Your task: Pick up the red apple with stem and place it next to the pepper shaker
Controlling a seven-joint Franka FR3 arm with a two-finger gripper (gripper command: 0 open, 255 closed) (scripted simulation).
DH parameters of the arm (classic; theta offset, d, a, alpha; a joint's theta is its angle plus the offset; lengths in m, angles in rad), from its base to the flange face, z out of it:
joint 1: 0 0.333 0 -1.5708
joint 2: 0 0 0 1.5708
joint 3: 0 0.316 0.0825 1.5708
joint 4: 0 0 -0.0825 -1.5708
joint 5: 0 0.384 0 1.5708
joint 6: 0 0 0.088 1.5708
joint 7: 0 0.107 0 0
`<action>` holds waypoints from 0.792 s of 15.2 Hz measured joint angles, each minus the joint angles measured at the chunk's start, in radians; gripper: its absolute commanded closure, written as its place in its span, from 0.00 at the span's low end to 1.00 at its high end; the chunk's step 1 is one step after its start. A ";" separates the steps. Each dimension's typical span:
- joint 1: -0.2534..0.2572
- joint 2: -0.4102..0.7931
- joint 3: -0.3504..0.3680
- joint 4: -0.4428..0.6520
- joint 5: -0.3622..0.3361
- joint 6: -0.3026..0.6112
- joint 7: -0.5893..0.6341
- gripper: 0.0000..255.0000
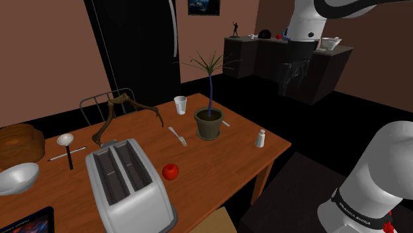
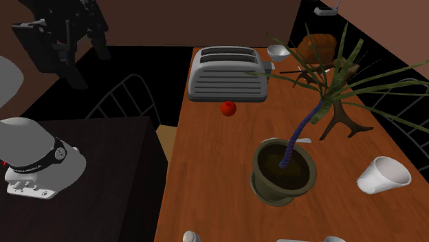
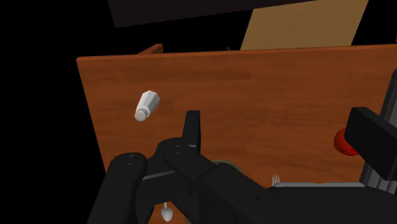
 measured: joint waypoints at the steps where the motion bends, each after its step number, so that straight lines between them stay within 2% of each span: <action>1: 0.000 0.000 0.000 0.000 0.000 0.000 0.000 0.00; 5: 0.018 0.057 0.030 -0.041 0.031 0.097 0.037 0.00; 12: 0.060 0.248 0.100 -0.062 0.095 0.312 0.116 0.00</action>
